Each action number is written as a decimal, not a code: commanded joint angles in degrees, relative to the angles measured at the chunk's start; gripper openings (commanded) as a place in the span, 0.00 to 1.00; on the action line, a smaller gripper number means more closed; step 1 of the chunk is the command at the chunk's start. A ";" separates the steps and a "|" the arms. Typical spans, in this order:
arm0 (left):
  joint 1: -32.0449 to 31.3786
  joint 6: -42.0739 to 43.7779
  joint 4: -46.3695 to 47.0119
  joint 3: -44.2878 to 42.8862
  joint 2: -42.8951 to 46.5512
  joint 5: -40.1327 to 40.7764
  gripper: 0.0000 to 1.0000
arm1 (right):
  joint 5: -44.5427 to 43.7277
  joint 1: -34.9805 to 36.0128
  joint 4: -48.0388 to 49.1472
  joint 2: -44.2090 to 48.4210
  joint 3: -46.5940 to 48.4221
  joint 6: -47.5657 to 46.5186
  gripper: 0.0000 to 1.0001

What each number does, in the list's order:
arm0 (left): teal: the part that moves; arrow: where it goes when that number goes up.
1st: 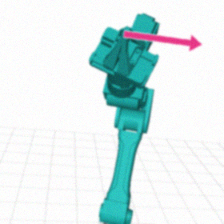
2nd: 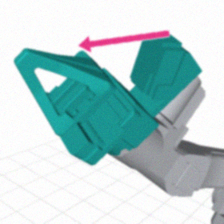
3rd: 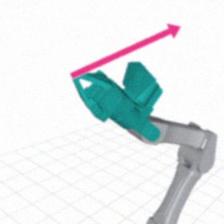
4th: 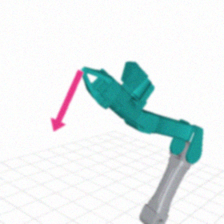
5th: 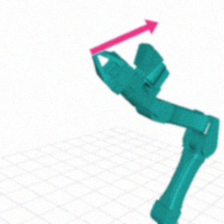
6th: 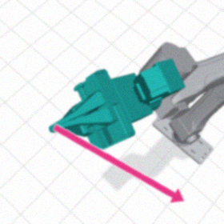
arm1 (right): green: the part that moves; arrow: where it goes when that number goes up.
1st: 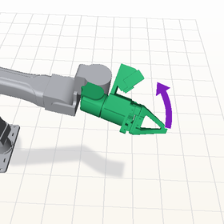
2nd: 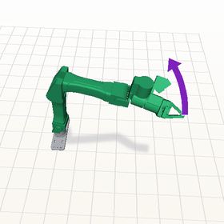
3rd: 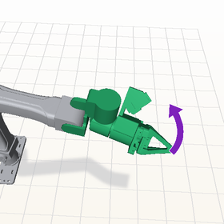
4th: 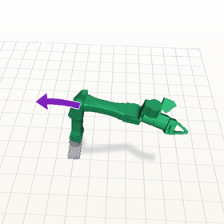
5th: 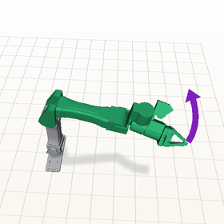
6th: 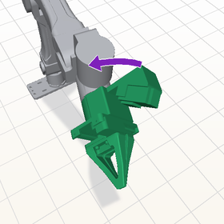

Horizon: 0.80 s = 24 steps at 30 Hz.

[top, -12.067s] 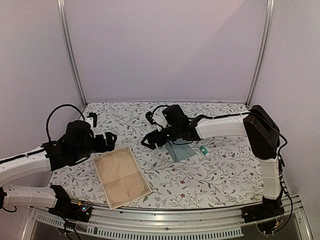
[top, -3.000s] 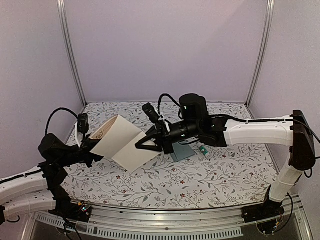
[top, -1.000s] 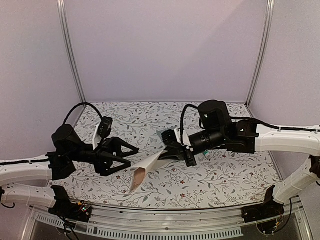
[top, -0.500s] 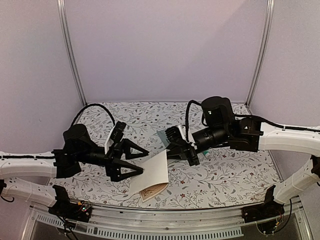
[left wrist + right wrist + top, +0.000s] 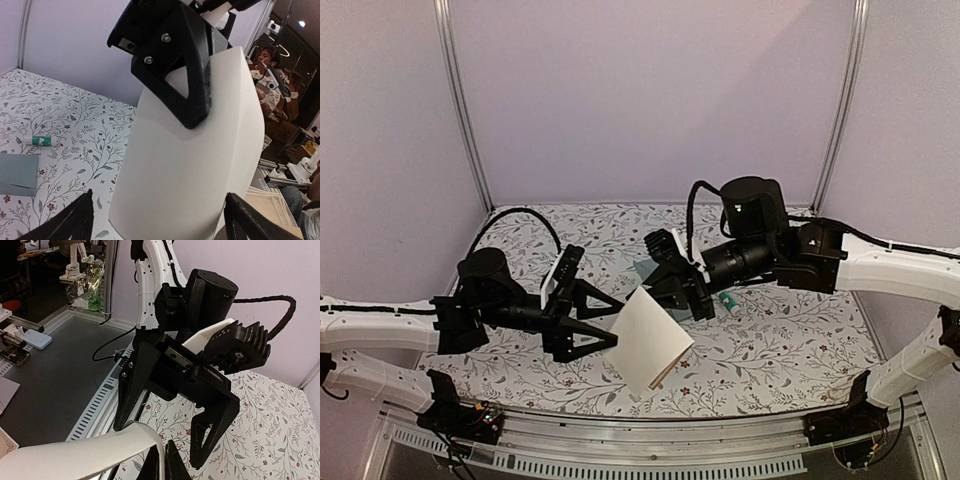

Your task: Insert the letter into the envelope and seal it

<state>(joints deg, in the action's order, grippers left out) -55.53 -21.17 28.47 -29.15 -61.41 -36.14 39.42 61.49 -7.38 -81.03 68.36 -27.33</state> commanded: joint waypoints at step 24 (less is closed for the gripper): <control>-3.30 2.93 -4.03 -3.12 -0.84 8.71 0.34 | -7.66 0.12 -7.50 -7.66 9.45 12.41 0.00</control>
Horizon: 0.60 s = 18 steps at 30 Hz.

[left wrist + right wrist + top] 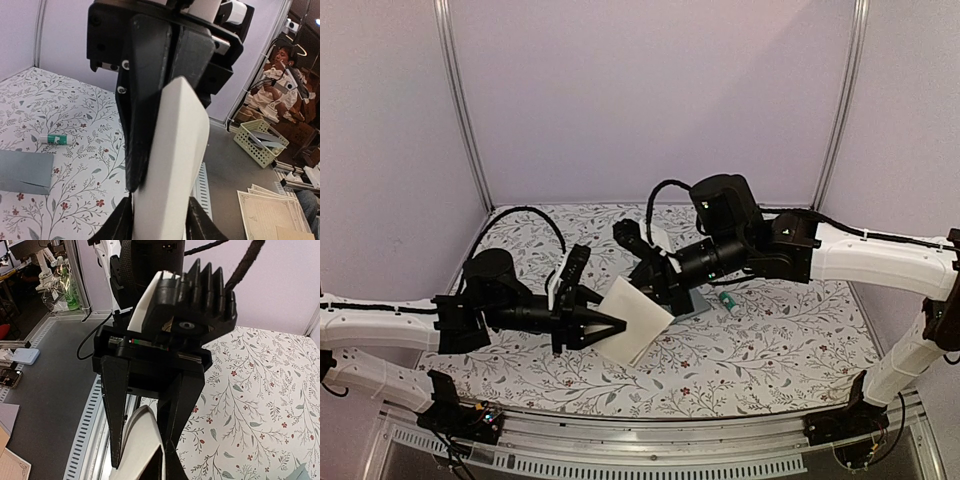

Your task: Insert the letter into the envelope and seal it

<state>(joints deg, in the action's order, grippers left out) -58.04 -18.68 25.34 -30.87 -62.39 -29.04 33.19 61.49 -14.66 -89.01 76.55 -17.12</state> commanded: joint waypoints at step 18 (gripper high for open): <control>-0.89 0.04 -0.56 -0.38 2.41 3.95 0.08 | -8.24 -0.06 1.06 6.20 -2.76 5.08 0.60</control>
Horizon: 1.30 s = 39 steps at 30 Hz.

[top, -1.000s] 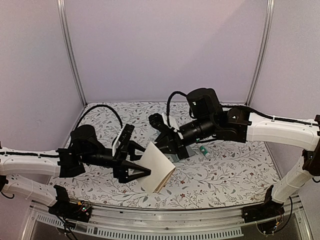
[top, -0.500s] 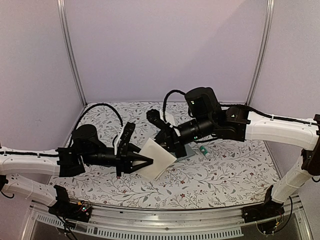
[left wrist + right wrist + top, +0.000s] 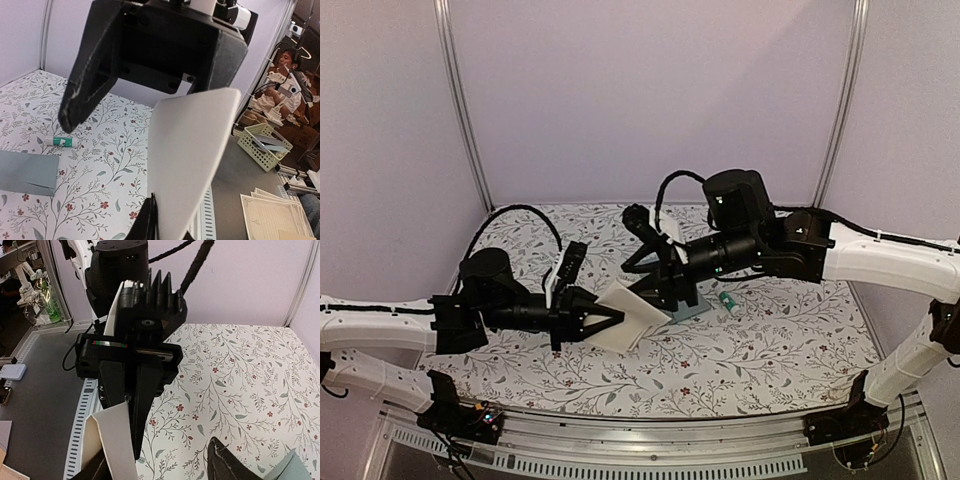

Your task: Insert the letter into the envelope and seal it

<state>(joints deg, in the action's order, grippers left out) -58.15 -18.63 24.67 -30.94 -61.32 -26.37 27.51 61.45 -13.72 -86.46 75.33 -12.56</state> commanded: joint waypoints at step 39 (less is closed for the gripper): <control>-0.98 3.59 5.82 4.06 4.89 -4.12 0.11 | 8.30 -0.28 13.25 5.53 -11.32 4.33 0.68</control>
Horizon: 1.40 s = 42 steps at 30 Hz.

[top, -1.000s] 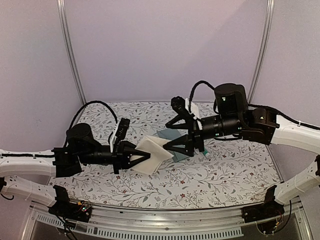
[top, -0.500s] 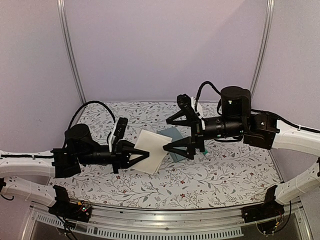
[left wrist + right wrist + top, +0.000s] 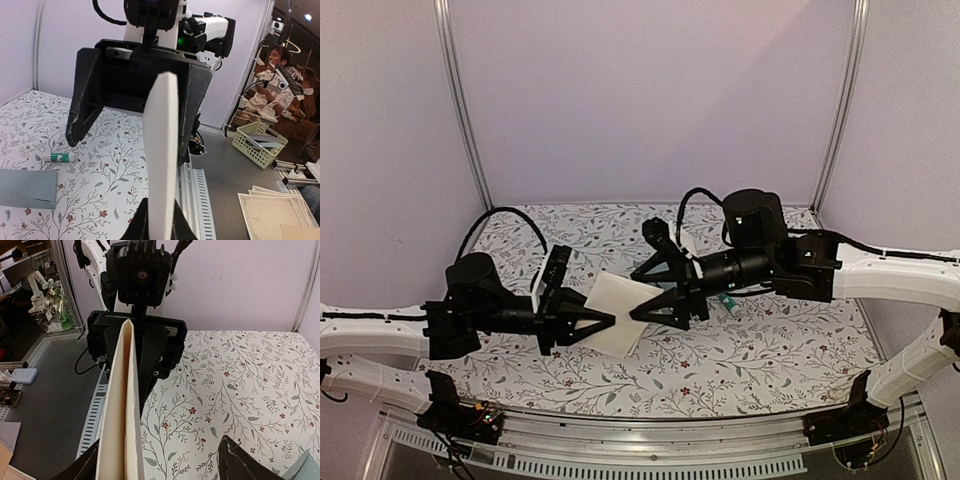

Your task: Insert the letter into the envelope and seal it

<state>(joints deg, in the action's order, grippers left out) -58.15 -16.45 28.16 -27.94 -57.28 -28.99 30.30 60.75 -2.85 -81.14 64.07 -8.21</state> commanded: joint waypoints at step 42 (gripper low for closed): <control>-1.12 -1.01 2.73 1.21 1.78 9.07 0.00 | 1.70 1.04 10.49 1.17 -4.37 12.67 0.99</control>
<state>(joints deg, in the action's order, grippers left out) -58.63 -15.97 29.26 -26.96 -57.30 -23.75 38.02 61.52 0.14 -81.54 62.13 -2.15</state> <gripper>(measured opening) 0.005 0.620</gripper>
